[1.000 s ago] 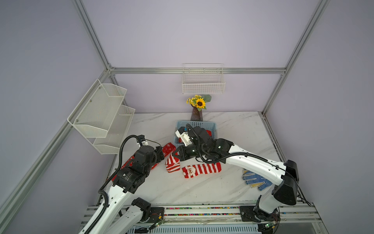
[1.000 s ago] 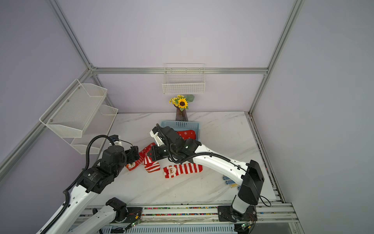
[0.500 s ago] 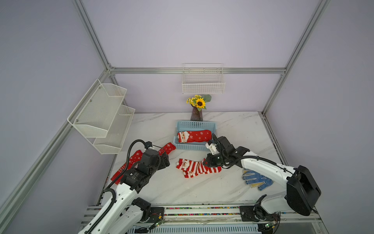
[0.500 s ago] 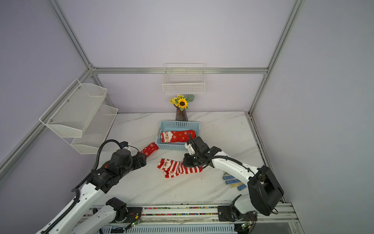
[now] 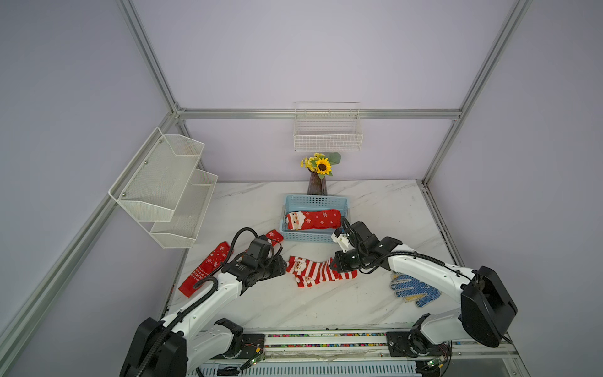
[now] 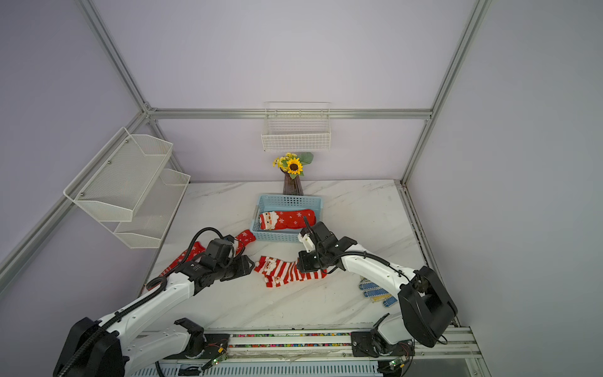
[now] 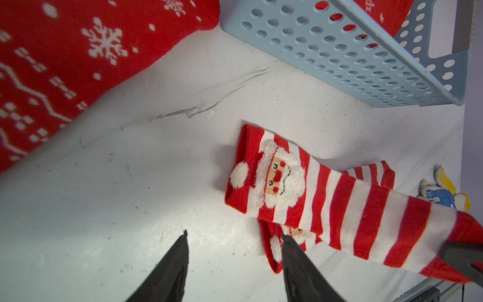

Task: Place the socks together as a pair
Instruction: Place the sock in the sock.

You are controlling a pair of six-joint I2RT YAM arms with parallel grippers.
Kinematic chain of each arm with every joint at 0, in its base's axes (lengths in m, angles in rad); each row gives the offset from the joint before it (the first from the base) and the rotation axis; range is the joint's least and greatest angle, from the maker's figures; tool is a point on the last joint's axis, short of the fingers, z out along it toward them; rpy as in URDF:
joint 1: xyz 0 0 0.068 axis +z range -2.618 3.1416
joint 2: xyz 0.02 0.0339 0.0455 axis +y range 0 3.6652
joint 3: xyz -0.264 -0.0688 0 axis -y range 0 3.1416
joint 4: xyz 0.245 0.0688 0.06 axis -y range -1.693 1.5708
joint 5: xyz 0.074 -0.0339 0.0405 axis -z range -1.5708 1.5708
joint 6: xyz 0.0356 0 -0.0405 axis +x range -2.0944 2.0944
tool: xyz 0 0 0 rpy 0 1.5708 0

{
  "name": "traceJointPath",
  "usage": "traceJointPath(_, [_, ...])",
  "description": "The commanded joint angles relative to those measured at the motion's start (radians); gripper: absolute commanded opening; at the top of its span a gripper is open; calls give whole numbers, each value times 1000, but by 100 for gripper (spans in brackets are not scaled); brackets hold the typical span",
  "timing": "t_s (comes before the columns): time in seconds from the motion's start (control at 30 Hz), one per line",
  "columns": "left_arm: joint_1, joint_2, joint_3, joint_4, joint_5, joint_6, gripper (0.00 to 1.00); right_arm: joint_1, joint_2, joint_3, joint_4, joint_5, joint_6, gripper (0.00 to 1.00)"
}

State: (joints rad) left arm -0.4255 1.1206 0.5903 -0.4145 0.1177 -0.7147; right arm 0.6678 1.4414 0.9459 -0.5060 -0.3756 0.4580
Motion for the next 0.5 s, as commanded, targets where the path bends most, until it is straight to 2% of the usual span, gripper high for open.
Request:
traceJointPath(0.0, [7, 65, 13, 139, 39, 5, 53, -5, -33, 2, -17, 26, -21, 0])
traceJointPath(0.27, [7, 199, 19, 221, -6, 11, 51, -5, -58, -16, -8, 53, 4, 0])
traceJointPath(0.47, [7, 237, 19, 264, 23, 2, 41, -4, -65, -33, 0, 56, 31, 0])
